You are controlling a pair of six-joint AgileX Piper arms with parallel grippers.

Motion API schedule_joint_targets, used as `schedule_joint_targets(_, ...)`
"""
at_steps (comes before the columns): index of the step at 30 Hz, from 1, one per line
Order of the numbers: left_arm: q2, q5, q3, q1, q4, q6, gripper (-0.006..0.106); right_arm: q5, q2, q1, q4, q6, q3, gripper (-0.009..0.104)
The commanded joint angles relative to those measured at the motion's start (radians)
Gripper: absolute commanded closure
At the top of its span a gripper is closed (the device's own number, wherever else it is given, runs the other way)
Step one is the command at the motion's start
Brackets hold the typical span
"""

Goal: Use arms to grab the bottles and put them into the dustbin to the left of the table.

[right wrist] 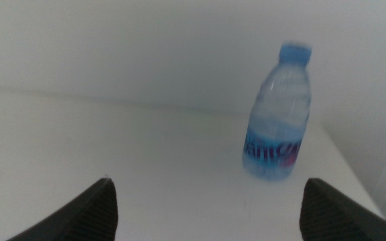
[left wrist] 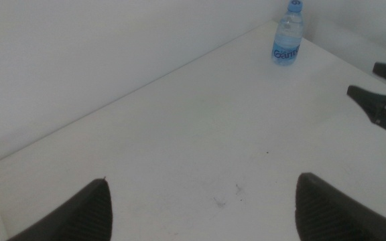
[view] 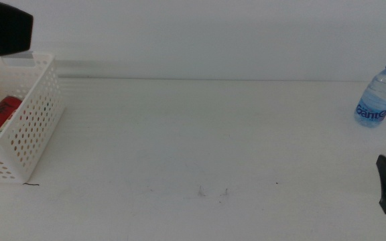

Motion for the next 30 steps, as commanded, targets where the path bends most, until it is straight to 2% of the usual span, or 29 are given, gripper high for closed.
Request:
schedule_joint_targets(1,-0.003,-0.012,0.003,-0.003,-0.005,-0.007,0.007,-0.030,0.047,-0.009,0.008,0.001,0.005,0.004)
schedule_joint_targets(5,-0.003,-0.012,0.003,-0.003,-0.005,-0.007,0.007,-0.030,0.093,-0.009,0.034,0.001,-0.003,0.004)
schedule_joint_targets(10,-0.003,-0.012,0.003,-0.003,-0.005,-0.007,0.007,-0.030,0.115,-0.009,0.113,0.001,-0.092,0.004)
schedule_joint_targets(14,-0.003,-0.012,0.003,-0.003,-0.005,-0.007,0.007,0.123,0.117,-0.009,0.186,-0.014,-0.188,0.004)
schedule_joint_targets(17,-0.003,-0.012,0.003,-0.003,-0.005,-0.007,0.007,0.138,0.117,-0.009,0.209,-0.023,-0.254,0.004)
schedule_joint_targets(21,-0.003,-0.012,0.003,-0.003,-0.005,-0.007,0.007,0.226,0.143,-0.009,0.272,-0.103,-0.357,0.004)
schedule_joint_targets(30,-0.003,-0.014,0.003,-0.003,-0.005,-0.007,0.007,0.221,0.373,-0.009,0.307,-0.149,-0.529,0.004)
